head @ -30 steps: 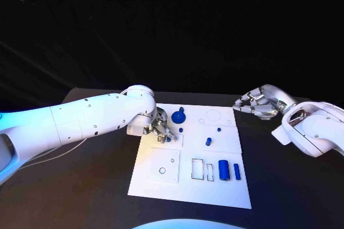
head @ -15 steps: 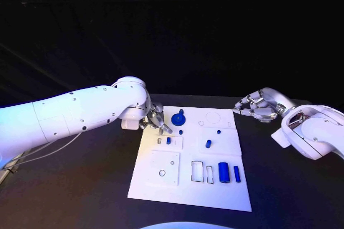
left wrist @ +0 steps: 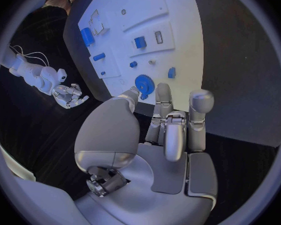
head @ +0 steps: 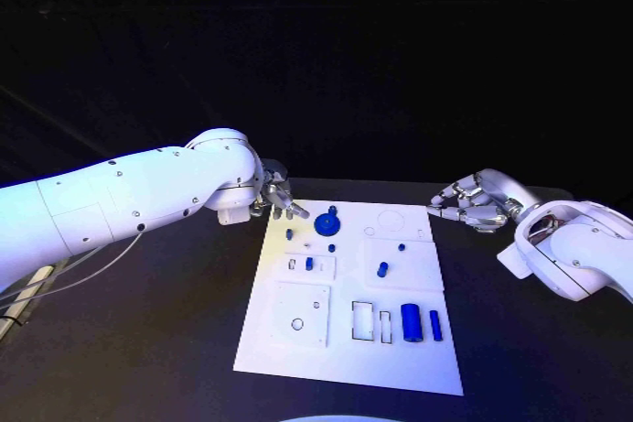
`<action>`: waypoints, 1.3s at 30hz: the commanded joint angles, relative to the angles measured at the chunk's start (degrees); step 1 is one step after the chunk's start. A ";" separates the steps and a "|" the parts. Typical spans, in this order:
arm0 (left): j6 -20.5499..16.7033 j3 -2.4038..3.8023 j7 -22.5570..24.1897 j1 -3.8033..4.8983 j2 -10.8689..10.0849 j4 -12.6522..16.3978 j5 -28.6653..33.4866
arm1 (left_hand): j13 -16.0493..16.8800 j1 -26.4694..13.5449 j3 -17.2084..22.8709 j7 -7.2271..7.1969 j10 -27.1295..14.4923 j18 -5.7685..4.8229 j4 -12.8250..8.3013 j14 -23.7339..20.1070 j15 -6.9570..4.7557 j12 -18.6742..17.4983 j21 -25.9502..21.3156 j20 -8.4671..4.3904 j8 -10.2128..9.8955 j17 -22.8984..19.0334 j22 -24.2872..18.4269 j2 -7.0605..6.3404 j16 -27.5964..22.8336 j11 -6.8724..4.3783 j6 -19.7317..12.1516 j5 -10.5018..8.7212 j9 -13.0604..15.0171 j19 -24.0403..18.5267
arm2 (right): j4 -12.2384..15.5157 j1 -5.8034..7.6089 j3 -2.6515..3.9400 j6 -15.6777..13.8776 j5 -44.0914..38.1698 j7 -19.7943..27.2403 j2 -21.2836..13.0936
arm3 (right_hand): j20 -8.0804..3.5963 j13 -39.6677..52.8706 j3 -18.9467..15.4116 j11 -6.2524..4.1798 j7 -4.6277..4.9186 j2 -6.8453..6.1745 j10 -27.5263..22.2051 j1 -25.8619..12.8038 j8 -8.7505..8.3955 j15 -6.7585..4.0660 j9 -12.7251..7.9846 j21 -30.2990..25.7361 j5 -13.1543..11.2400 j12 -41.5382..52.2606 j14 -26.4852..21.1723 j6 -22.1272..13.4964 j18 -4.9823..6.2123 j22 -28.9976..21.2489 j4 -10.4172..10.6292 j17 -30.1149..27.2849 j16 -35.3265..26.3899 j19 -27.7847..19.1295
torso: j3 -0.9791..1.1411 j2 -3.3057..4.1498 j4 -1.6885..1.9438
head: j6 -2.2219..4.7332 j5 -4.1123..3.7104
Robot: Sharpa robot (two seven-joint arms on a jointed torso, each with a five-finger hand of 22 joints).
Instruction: Assemble the parts on the task board
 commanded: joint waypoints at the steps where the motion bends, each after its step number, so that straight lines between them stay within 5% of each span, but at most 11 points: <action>1: -4.04 0.00 1.71 0.17 0.44 -0.89 -2.08 | -0.13 -0.43 -0.46 0.15 0.81 0.09 0.07 5.92 0.29 0.12 0.87 -0.01 -0.35 15.06 1.21 0.02 0.14 -0.08 0.26 0.17 -0.64 1.18 | 0.09 -0.06 0.02 -0.66 -0.60 0.56 -0.12 | -0.22 -0.05 -0.07 0.05 -0.07 -0.33 -0.35 0.43 0.39 -0.49 0.05 -0.17 0.13 -0.17 2.09 -0.41 0.52 -0.03 -0.31 -0.05 -0.18 -0.12 | 0.09 0.07 0.09 | 0.10 0.17; 13: 0.51 -0.81 0.75 -0.44 3.20 -4.96 -4.48 | 3.32 0.37 -0.73 0.09 3.73 -0.53 -0.06 5.92 0.16 4.57 2.93 -0.12 -1.21 15.06 4.66 0.94 0.14 -0.22 0.78 0.19 -2.99 3.25 | 0.38 -0.13 0.02 -1.49 -1.16 0.37 -0.22 | -0.21 -0.53 -0.15 0.10 -0.01 -0.37 -0.78 0.34 0.41 -0.46 0.05 -0.64 0.32 -0.65 1.96 -0.54 0.60 -0.28 -0.20 -0.50 -0.53 -0.30 | 0.07 0.16 -0.12 | 0.05 0.38; 25: 3.01 -1.18 0.47 -1.36 5.43 -8.60 -6.36 | 5.15 2.10 0.40 0.07 4.59 -0.80 -0.04 5.92 0.13 6.86 3.92 -0.12 -1.75 15.06 6.24 0.44 0.14 -0.26 1.23 0.24 -4.61 4.02 | 0.52 -0.15 0.02 -1.89 -1.19 0.49 -0.32 | -0.19 -0.67 -0.19 0.14 0.03 -0.39 -0.95 0.33 0.43 -0.43 0.04 -0.94 0.73 -0.81 1.91 -0.71 0.64 -0.43 -0.10 -0.61 -0.67 -0.40 | 0.08 0.15 -0.14 | -0.10 0.36; 39: 5.48 -1.52 -0.02 -1.72 6.76 -10.31 -6.32 | 7.60 -1.35 1.25 -0.30 5.92 -0.96 0.16 5.92 -0.03 9.87 4.65 -0.10 -1.55 15.06 7.30 -0.17 0.14 -0.51 3.05 0.23 -6.13 4.35 | 0.53 -0.15 0.02 -1.77 -1.19 0.45 -0.30 | -0.19 -0.62 -0.20 0.15 0.03 -0.39 -0.91 0.31 0.45 -0.42 0.05 -0.87 0.88 -0.76 1.92 -0.73 0.62 -0.37 -0.07 -0.58 -0.67 -0.34 | 0.09 0.07 -0.12 | -0.11 0.38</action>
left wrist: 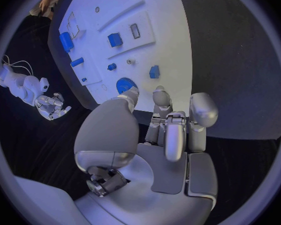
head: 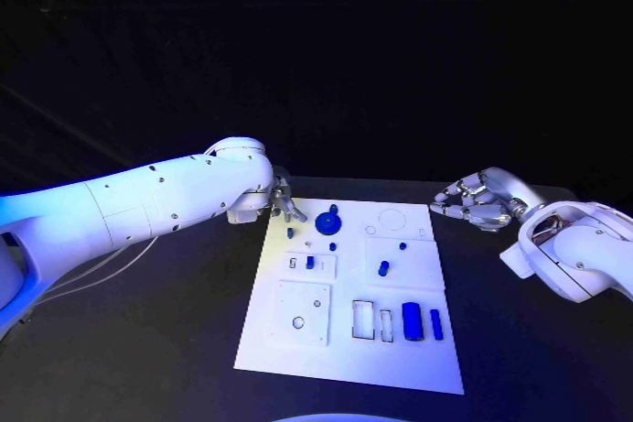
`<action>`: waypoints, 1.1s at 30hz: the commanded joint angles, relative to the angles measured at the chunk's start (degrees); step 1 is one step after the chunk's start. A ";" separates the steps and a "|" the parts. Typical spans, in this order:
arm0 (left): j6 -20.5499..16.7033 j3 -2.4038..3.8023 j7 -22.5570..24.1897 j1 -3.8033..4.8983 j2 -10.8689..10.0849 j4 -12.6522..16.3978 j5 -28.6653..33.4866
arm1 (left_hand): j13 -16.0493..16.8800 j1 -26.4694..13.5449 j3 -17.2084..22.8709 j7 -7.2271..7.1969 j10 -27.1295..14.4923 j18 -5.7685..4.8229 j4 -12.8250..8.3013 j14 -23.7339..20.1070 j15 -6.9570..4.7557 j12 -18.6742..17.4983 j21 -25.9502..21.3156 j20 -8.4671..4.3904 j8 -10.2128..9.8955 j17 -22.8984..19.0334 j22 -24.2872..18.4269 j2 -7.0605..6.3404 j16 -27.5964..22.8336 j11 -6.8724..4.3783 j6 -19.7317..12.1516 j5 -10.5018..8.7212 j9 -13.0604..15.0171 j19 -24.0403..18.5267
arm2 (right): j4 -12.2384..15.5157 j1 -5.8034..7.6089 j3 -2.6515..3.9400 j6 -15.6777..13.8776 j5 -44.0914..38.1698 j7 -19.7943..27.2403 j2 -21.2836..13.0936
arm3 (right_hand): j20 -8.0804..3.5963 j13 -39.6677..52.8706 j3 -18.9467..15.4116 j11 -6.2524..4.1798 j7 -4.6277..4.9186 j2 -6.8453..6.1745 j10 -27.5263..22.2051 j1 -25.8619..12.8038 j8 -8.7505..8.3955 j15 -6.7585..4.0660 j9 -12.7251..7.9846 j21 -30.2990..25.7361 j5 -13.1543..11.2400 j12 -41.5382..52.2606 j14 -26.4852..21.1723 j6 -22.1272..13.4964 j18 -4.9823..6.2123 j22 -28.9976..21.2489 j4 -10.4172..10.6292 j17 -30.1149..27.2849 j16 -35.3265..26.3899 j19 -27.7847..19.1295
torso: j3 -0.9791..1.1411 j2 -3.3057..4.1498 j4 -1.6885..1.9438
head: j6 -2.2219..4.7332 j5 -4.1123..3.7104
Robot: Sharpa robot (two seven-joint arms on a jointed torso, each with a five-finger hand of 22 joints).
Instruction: Assemble the parts on the task board
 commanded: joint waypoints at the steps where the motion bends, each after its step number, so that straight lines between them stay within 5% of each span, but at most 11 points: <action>1: 2.47 -0.06 -0.32 -0.14 0.28 -0.33 -0.45 | 0.02 -0.58 0.36 0.02 0.37 -0.95 0.06 5.92 -0.03 0.20 0.20 0.05 0.10 15.09 0.07 -0.02 0.14 0.11 0.27 0.23 -0.07 0.42 | 0.08 -0.03 0.02 -0.08 -0.59 0.42 0.01 | -0.19 0.02 -0.20 0.03 0.05 -0.39 -0.39 0.31 0.22 -0.42 0.07 -0.17 0.29 -0.09 1.92 -0.35 0.62 -0.01 -0.07 0.00 -0.23 -0.35 | 0.00 0.00 0.01 | 0.09 0.00; 33: 5.34 -0.30 -0.81 -0.53 1.00 -1.53 -0.18 | 1.00 -1.94 1.61 -0.64 0.91 -1.03 -0.04 5.92 -0.44 1.61 0.61 -0.18 0.80 15.09 0.64 0.68 0.14 -0.42 2.24 0.24 -0.90 0.53 | 0.11 -0.04 0.02 0.15 -0.59 0.39 0.04 | -0.19 0.14 -0.21 0.03 0.05 -0.37 -0.30 0.30 0.26 -0.42 0.08 -0.05 0.44 0.03 1.94 -0.34 0.59 0.08 -0.04 0.10 -0.19 -0.27 | 0.00 -0.02 0.03 | 0.07 -0.04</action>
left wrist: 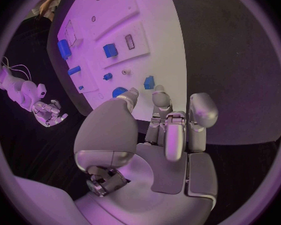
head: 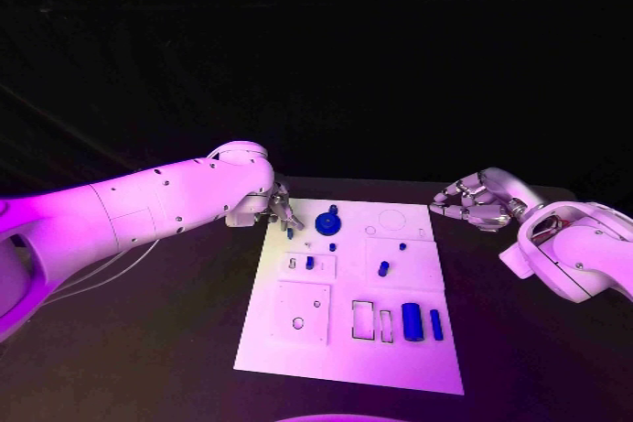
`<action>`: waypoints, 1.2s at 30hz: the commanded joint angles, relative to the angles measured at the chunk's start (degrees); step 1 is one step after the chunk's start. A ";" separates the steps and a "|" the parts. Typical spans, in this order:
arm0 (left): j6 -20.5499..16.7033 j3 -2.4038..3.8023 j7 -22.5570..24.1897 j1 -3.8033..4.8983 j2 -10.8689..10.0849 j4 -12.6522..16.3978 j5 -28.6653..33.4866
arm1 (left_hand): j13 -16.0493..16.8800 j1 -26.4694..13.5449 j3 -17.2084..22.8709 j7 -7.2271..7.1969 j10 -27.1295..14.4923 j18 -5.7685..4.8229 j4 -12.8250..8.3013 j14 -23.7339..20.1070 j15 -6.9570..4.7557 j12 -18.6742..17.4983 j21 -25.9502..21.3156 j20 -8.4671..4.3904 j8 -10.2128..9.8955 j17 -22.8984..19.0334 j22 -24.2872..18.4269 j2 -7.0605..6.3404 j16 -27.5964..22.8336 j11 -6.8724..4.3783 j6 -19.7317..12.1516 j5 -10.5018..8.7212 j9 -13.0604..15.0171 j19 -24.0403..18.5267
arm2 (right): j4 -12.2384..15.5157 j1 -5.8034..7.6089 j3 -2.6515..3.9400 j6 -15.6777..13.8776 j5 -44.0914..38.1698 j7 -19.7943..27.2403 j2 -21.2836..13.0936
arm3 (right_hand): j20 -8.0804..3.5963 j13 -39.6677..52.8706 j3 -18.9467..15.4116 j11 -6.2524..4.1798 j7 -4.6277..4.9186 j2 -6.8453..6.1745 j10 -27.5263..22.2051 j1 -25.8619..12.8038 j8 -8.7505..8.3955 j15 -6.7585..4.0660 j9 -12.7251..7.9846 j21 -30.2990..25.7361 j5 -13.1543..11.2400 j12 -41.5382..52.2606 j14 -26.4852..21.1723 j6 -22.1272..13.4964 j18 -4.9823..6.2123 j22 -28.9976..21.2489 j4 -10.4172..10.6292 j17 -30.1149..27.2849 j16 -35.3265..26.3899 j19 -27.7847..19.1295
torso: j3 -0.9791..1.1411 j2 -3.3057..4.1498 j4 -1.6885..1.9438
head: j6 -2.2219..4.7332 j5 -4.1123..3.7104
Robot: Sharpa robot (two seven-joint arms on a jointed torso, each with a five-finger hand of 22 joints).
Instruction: Assemble the parts on the task board
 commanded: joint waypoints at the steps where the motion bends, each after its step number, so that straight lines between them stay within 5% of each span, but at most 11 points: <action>1: 1.49 0.00 -0.18 -0.02 0.13 -0.01 0.01 | 0.17 -0.31 0.41 -0.14 0.55 -1.02 -0.02 5.92 -0.47 0.45 0.39 0.01 0.29 15.10 0.09 0.47 0.14 -0.04 0.60 0.24 -0.10 0.33 | 0.06 -0.03 0.01 0.15 -0.54 0.40 0.04 | -0.18 0.05 -0.21 0.03 0.05 -0.37 -0.30 0.31 0.26 -0.42 0.09 -0.06 0.21 0.03 1.94 -0.35 0.59 0.08 -0.04 0.06 -0.19 -0.27 | 0.02 -0.01 0.02 | -0.01 0.01; 36: 1.26 -0.01 -0.21 -0.04 0.48 -0.15 2.38 | 1.81 4.80 4.09 -1.15 1.95 -1.09 -0.71 5.92 -1.29 2.36 0.71 -0.70 1.81 15.10 0.54 1.17 0.14 -0.99 2.16 0.23 -0.04 0.38 | 0.15 -0.03 0.02 0.19 -0.54 0.42 0.07 | -0.18 0.20 -0.23 0.02 0.04 -0.33 -0.14 0.28 0.35 -0.42 0.12 -0.02 0.42 0.20 1.98 -0.31 0.58 0.14 0.04 0.17 -0.14 -0.21 | 0.02 0.01 0.01 | -0.35 -0.07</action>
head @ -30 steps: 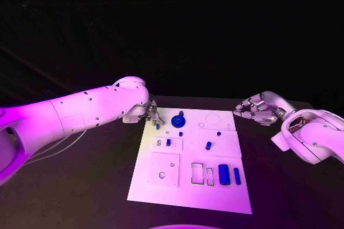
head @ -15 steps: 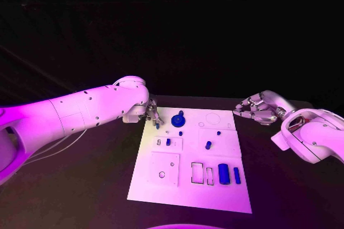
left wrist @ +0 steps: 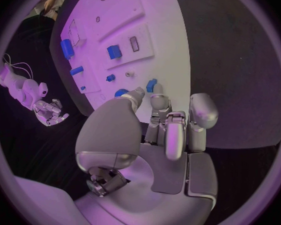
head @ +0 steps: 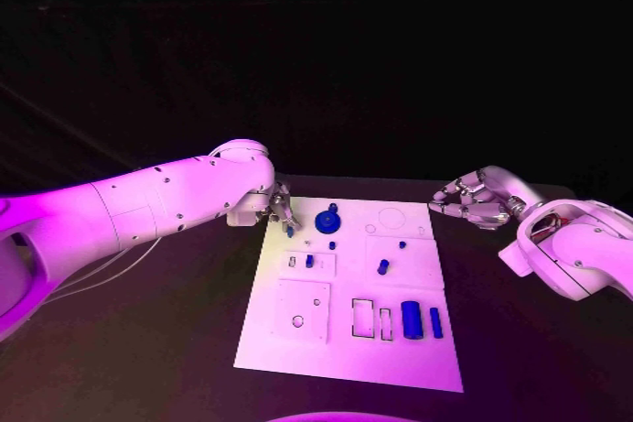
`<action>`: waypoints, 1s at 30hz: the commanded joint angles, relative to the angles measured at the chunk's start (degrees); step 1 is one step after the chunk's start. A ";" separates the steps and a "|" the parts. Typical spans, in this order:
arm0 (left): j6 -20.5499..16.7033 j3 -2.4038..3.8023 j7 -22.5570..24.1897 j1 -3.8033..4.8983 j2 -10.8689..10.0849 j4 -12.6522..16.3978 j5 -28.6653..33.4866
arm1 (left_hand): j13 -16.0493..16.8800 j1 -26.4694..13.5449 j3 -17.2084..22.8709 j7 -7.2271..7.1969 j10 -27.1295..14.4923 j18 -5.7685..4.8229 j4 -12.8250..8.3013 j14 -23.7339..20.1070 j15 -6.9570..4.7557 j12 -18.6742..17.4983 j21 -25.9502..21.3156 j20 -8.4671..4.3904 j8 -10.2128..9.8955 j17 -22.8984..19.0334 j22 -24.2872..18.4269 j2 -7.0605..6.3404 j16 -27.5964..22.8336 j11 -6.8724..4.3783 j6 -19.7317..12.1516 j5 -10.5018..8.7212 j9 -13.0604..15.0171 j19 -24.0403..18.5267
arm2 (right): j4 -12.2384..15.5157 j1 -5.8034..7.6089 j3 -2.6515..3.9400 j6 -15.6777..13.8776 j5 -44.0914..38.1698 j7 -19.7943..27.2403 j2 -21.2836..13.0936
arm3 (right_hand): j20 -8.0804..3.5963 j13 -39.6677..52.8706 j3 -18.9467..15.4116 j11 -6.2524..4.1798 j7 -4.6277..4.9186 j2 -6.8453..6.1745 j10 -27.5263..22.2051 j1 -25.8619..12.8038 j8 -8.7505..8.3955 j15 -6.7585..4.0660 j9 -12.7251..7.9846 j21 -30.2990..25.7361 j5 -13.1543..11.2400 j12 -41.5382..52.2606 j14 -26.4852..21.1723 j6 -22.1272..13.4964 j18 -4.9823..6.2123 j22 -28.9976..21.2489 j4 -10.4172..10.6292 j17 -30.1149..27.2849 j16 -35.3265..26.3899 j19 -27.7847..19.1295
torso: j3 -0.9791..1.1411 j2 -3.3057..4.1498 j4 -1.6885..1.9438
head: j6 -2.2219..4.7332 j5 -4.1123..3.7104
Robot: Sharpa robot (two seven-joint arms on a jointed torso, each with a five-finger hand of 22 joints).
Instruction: Assemble the parts on the task board
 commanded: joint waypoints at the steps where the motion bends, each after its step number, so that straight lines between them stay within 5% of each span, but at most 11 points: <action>1: 0.84 0.01 -0.08 -0.01 0.20 -0.06 0.64 | 0.10 0.68 0.46 -0.05 0.54 -1.10 0.12 5.94 -0.48 0.31 0.27 -0.29 0.42 15.07 0.07 0.18 0.14 0.03 0.22 0.23 0.07 -0.03 | 0.11 -0.03 0.02 0.19 -0.52 0.41 0.01 | -0.18 0.05 -0.22 0.02 0.04 -0.33 -0.15 0.28 0.35 -0.42 0.06 -0.02 0.20 0.19 1.97 -0.31 0.57 0.05 0.04 0.05 -0.14 -0.21 | -0.01 0.02 0.00 | -0.05 -0.01; 30: 2.42 -0.04 -0.29 -0.01 0.62 -1.15 -0.95 | 0.24 2.72 1.99 -0.34 0.97 -1.17 -0.44 5.94 -0.72 0.50 0.47 -0.53 0.80 15.07 0.44 0.13 0.14 -0.26 0.49 0.23 0.20 0.17 | 0.30 -0.02 0.02 0.29 -0.52 0.50 -0.14 | -0.18 0.05 -0.22 0.02 0.04 -0.33 -0.15 0.28 0.35 -0.42 0.06 -0.02 0.20 0.19 1.97 -0.31 0.57 0.05 0.04 0.05 -0.14 -0.21 | -0.02 0.01 0.04 | -0.26 -0.24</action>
